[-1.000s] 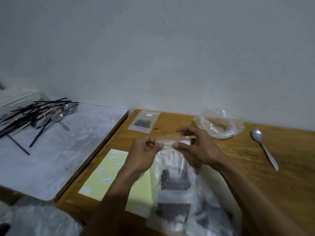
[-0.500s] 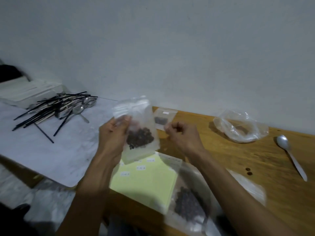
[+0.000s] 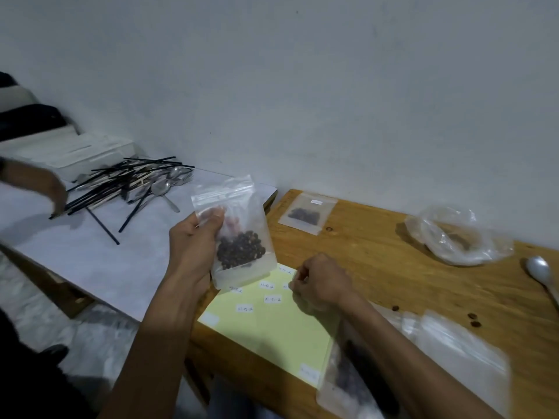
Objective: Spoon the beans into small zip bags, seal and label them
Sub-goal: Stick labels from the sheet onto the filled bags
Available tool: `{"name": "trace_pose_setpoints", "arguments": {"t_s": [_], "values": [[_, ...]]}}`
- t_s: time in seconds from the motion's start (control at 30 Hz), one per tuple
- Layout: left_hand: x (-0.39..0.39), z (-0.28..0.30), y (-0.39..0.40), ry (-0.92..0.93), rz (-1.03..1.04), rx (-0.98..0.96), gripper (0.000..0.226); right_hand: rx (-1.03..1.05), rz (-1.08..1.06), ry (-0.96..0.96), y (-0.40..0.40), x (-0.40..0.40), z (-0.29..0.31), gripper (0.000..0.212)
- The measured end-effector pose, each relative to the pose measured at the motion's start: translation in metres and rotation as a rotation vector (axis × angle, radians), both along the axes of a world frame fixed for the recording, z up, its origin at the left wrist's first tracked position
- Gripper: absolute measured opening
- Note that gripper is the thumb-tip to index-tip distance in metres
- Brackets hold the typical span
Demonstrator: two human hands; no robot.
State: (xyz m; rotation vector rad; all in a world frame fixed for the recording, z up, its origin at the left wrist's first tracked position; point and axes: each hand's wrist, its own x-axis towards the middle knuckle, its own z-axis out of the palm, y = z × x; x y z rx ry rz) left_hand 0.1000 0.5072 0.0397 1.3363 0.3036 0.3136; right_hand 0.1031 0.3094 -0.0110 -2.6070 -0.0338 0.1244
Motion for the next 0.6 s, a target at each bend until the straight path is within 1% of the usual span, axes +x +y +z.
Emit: {"name": "trace_pose_setpoints", "arguments": {"t_s": [0.13,0.2,0.27,0.33,0.37,0.47,0.53,0.6], "values": [[0.001,-0.002,-0.002,0.004,-0.007,-0.016,0.015,0.088,0.006,0.0,-0.008,-0.002,0.008,0.019],[0.001,-0.004,-0.005,0.019,-0.023,-0.054,0.015,0.241,0.015,-0.082,-0.016,-0.005,0.025,0.024],[0.0,-0.006,-0.012,0.026,-0.07,-0.052,0.016,0.359,0.063,-0.216,-0.019,-0.006,0.051,0.027],[-0.002,-0.009,-0.025,0.025,-0.142,-0.018,0.015,0.344,0.131,-0.349,-0.016,-0.005,0.071,0.027],[-0.004,-0.01,-0.033,0.024,-0.172,-0.012,0.016,0.308,0.149,-0.382,-0.014,-0.003,0.076,0.026],[-0.007,-0.011,-0.05,0.017,-0.258,-0.001,0.022,0.167,0.118,-0.353,-0.008,0.003,0.078,0.014],[-0.01,-0.009,-0.057,-0.006,-0.291,0.004,0.021,0.157,0.081,-0.351,-0.009,0.005,0.073,0.01],[-0.012,-0.007,-0.063,-0.041,-0.283,0.036,0.012,0.183,0.057,-0.362,-0.01,0.005,0.067,0.01]]}}
